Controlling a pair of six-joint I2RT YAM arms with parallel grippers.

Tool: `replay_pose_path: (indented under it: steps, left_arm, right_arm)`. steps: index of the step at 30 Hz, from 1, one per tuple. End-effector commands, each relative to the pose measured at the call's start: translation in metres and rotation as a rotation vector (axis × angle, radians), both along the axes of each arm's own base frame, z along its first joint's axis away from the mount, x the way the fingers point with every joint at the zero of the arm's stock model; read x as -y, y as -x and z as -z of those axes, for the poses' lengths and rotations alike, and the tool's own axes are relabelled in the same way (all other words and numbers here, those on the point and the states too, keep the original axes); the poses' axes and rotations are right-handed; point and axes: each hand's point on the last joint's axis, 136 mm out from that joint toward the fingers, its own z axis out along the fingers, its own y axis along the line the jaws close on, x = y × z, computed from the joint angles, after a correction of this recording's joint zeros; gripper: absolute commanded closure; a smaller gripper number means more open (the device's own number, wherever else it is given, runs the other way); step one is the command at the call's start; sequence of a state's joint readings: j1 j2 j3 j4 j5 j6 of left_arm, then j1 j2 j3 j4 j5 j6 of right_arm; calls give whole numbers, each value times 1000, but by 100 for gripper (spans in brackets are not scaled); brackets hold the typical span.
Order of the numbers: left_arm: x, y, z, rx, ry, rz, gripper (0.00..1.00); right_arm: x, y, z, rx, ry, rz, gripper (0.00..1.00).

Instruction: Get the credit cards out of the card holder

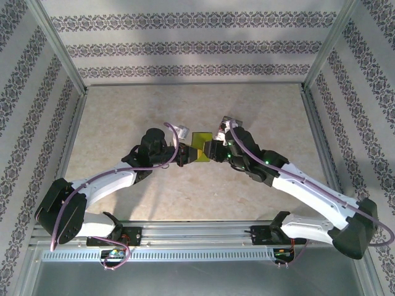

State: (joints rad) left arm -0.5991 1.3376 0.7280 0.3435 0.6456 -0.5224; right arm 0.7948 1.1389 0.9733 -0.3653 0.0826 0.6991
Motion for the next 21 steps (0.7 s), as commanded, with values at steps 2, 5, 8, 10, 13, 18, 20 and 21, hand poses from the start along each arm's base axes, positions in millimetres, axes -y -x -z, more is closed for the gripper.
replay_pose_path:
  steps: [2, 5, 8, 10, 13, 18, 20, 21]
  left_arm:
    - [11, 2, -19, 67, 24, 40, 100]
    - [13, 5, -21, 70, 43, 55, 100]
    - [15, 7, -25, 79, 66, 68, 100]
    - [16, 8, -25, 77, 67, 75, 100]
    - [17, 10, -26, 80, 70, 83, 100]
    - [19, 10, -25, 80, 71, 86, 100]
    - [20, 11, -27, 83, 78, 89, 100]
    - [20, 11, -27, 84, 80, 91, 100]
  right_arm:
    - [0, -8, 1, 4, 48, 20, 58]
    - [-2, -11, 4, -6, 47, 26, 59]
    - [-4, -14, 7, -15, 29, 28, 59]
    - [-6, -15, 10, -23, 15, 25, 59]
    - [-12, -17, 11, -33, -7, 14, 59]
    - [-21, -19, 16, -58, -32, -12, 58]
    - [-20, -19, 19, -66, -25, -11, 58]
    - [-19, -19, 22, -71, -22, -8, 58]
